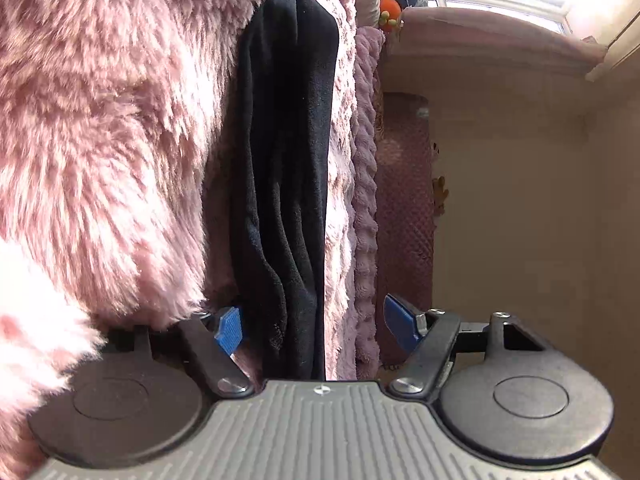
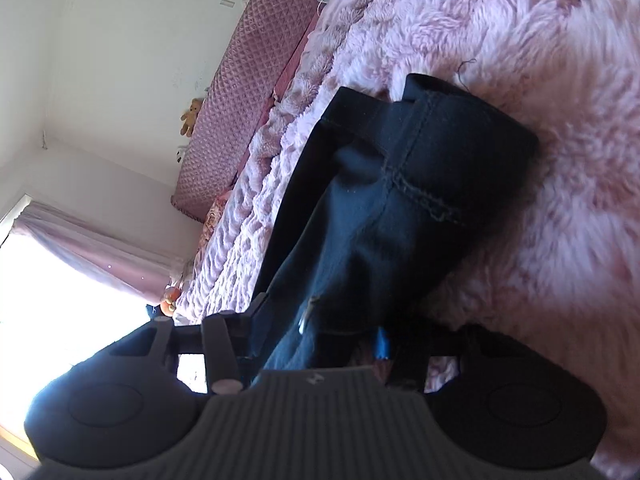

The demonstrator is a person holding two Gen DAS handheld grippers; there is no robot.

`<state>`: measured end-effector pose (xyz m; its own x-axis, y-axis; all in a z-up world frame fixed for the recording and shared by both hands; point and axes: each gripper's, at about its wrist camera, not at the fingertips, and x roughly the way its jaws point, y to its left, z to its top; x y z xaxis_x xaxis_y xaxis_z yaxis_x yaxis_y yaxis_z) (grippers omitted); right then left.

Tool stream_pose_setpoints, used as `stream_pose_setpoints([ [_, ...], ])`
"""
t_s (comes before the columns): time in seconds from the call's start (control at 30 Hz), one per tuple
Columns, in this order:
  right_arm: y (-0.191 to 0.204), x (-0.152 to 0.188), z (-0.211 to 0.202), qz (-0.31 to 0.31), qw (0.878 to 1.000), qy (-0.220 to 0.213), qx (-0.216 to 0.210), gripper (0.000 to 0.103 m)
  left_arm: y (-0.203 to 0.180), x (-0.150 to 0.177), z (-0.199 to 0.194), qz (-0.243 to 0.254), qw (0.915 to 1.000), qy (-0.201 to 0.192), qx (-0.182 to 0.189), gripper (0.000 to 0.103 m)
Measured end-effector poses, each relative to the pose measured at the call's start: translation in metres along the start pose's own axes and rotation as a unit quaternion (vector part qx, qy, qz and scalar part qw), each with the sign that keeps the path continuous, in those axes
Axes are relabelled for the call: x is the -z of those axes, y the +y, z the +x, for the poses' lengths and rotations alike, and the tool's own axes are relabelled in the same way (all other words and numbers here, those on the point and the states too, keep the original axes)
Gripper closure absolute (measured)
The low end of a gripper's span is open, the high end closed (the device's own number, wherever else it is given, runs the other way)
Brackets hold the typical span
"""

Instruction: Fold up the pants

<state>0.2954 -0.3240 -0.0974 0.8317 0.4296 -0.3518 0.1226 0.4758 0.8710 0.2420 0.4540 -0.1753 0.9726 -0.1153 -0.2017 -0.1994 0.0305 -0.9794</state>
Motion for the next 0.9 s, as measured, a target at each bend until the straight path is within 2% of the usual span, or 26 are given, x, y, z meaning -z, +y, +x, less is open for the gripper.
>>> stream_pose_setpoints([
  [0.07,0.0,-0.003,0.006,0.004,1.0,-0.017,-0.002,0.064,0.002,-0.011,0.01,-0.017,0.9998,-0.006,-0.004,0.038],
  [0.17,-0.007,-0.007,0.015,0.03,0.999,-0.038,-0.008,0.073,0.007,-0.029,0.026,-0.043,0.9989,-0.014,-0.006,0.045],
  [0.23,-0.012,-0.009,0.021,0.043,0.998,-0.046,-0.007,0.081,0.007,-0.037,0.035,-0.044,0.9987,-0.021,-0.016,0.047],
  [0.3,-0.011,-0.009,0.025,0.035,0.998,-0.052,0.0,0.087,0.003,-0.043,0.047,-0.027,0.9982,-0.025,-0.047,0.064],
  [0.33,-0.01,-0.008,0.027,0.025,0.998,-0.057,0.005,0.093,0.0,-0.044,0.051,-0.017,0.997,-0.028,-0.07,0.086],
  [0.37,-0.009,-0.007,0.028,0.019,0.998,-0.062,0.005,0.095,-0.002,-0.045,0.054,-0.006,0.9951,-0.03,-0.094,0.092],
  [0.43,-0.009,-0.005,0.025,0.018,0.997,-0.073,-0.001,0.1,-0.009,-0.04,0.051,0.011,0.9943,-0.038,-0.099,0.093],
  [0.53,-0.007,-0.006,0.017,0.032,0.995,-0.088,-0.017,0.101,-0.02,-0.034,0.035,0.033,0.9931,-0.041,-0.104,0.094],
  [0.7,-0.006,-0.001,-0.004,0.111,0.987,-0.095,-0.06,0.101,-0.032,-0.034,0.005,0.029,0.989,-0.005,-0.145,0.094],
  [0.9,0.009,0.001,-0.049,0.136,0.985,-0.08,-0.075,0.101,-0.045,-0.034,-0.034,0.028,0.9817,0.026,-0.186,0.094],
])
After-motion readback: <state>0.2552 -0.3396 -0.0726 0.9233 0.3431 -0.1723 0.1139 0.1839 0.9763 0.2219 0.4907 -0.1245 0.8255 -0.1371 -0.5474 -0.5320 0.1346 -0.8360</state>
